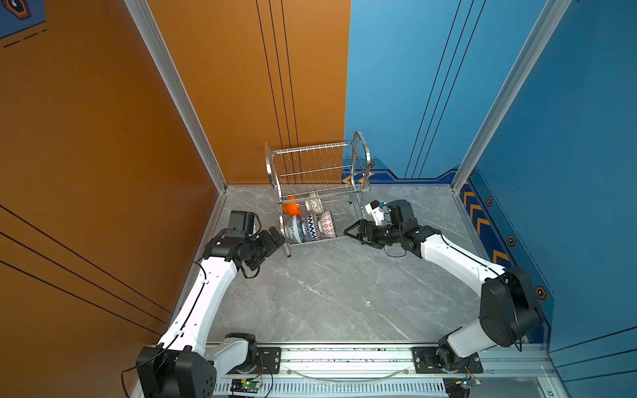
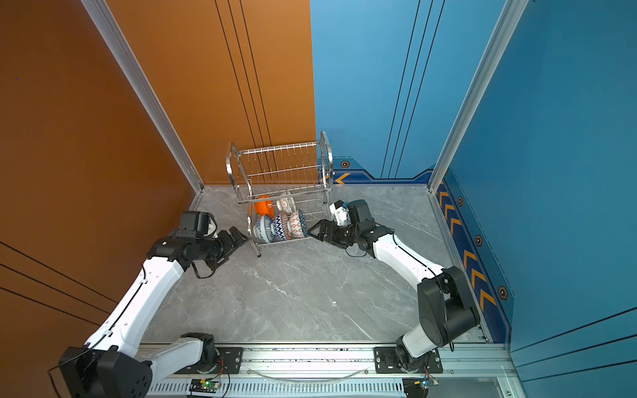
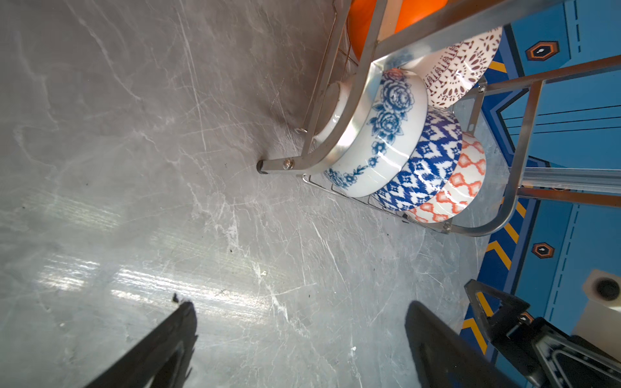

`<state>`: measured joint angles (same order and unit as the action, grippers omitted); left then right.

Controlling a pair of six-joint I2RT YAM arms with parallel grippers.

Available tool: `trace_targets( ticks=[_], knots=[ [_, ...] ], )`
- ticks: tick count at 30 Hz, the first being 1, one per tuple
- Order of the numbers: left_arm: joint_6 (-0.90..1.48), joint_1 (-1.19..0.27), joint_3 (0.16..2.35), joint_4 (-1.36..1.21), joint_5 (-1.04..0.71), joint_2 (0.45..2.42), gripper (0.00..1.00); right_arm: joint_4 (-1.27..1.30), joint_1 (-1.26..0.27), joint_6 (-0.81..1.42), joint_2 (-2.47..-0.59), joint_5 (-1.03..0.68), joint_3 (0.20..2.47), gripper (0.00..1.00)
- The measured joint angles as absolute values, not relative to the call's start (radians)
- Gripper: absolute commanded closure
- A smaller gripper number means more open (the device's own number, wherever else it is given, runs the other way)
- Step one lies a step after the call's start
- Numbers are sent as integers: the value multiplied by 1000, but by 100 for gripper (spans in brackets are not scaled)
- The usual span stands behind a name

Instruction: Load the bowls into the dish rack

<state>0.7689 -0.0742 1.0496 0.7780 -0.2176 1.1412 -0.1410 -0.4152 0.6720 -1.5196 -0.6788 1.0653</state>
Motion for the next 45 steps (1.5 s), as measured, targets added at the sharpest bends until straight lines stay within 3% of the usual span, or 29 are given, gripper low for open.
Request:
trace_targets(
  ticks=[6, 13, 18, 23, 28, 34, 45],
  knots=[
    [698, -24, 1050, 755, -70, 1141, 2, -248, -290, 634, -1427, -546, 1032, 0],
    [562, -13, 983, 632, 209, 1132, 2, -359, -78, 595, -1274, -244, 951, 0],
    [422, -9, 710, 370, 375, 1054, 2, -395, 1, 531, -1151, 33, 839, 0],
    [278, 8, 348, -97, 388, 993, 2, -358, 0, 442, -1086, 250, 723, 0],
    [224, 22, 279, -366, 389, 1122, 2, -192, 0, 385, -1022, 376, 518, 0],
    [185, 28, 277, -610, 382, 1243, 2, 141, 4, 325, -973, 395, 289, 0],
    [74, -34, 287, -909, 306, 1494, 2, 607, 33, 310, -1274, 413, 275, 0]
  ],
)
